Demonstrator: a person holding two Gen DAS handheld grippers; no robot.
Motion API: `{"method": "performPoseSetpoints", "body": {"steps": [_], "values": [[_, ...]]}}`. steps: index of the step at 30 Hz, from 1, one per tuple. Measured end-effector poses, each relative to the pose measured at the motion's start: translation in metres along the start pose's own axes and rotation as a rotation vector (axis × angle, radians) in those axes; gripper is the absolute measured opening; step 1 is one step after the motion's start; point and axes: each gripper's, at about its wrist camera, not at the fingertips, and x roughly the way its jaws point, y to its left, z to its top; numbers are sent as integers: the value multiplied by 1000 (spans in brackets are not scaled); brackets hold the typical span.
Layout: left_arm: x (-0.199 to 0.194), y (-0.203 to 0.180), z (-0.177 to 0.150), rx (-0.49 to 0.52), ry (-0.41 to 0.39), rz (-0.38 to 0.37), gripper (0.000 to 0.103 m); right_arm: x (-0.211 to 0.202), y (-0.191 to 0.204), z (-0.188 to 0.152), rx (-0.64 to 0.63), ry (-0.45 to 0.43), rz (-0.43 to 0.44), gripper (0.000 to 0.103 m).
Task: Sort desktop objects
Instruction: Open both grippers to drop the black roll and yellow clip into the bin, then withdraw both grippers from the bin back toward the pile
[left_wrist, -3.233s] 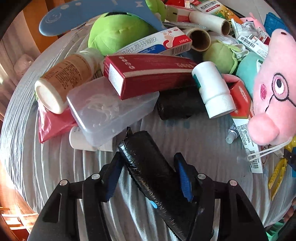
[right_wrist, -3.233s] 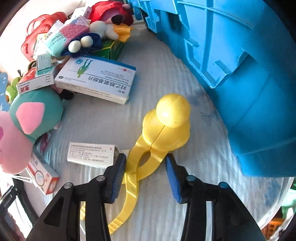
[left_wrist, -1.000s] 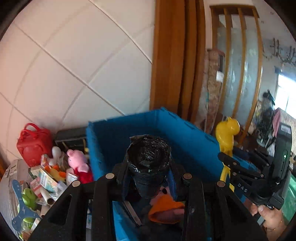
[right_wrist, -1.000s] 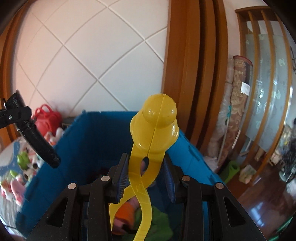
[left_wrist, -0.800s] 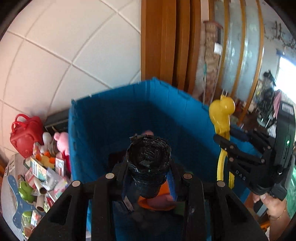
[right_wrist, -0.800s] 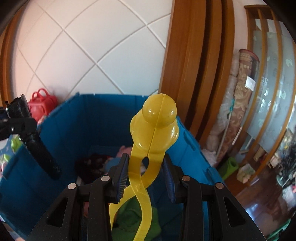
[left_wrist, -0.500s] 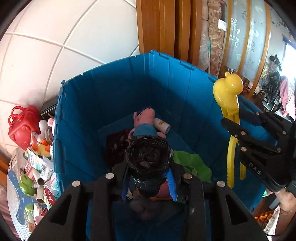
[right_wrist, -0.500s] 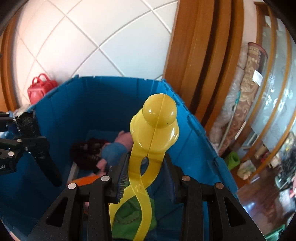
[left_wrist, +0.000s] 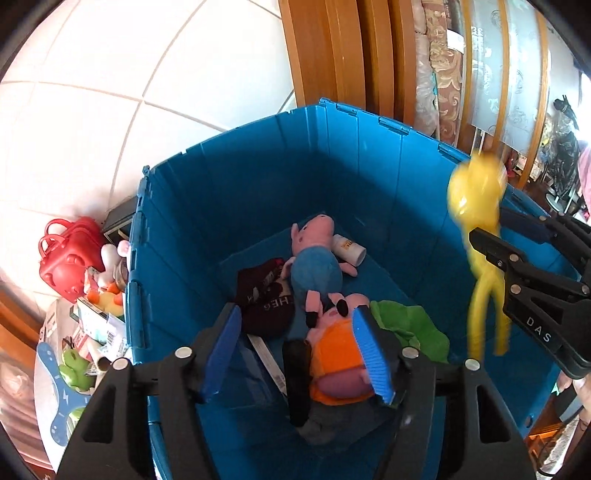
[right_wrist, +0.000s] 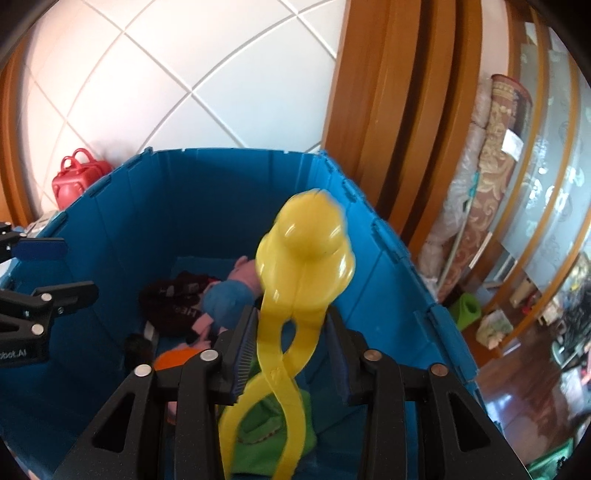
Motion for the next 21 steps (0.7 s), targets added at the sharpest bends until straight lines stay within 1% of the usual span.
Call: {"method": "performPoseSetpoints", "body": {"steps": [1,2,3,4,5,8,10,12,13,14,16,18,19,21], "values": [[0,0,1,1,-1,2,66,-1,1,0,-1,-3,-17,49],[-1,0,0,1,-4,2,67,-2,1,0,-4,-6,-25,60],[-1,0,1,-1,-6,4,67,-4,2,1,-7,-11,-33,67],[-2,1,1,-3,-10,7,68,-6,3,1,-10,-21,-44,77],[-3,1,1,-3,-13,9,68,-8,3,1,-12,-30,-53,82],[-10,3,0,-8,-35,10,68,-10,7,1,-29,-47,-87,84],[-19,6,-1,-20,-53,3,68,-10,7,1,-30,-52,-92,88],[-33,11,-2,-41,-90,-6,68,-12,4,1,-6,-64,-85,92],[-43,15,-4,-60,-124,5,68,-13,2,1,6,-68,-79,95],[-54,20,-7,-76,-163,24,71,-13,0,2,16,-69,-75,99],[-74,29,-13,-101,-233,65,82,-14,-1,1,33,-71,-64,103],[-93,42,-24,-124,-304,108,98,-16,-3,0,54,-75,-63,103],[-103,50,-30,-137,-342,135,100,-19,-3,-1,74,-75,-64,103],[-117,64,-44,-153,-398,187,100,-27,-3,-1,112,-87,-25,103]]}}
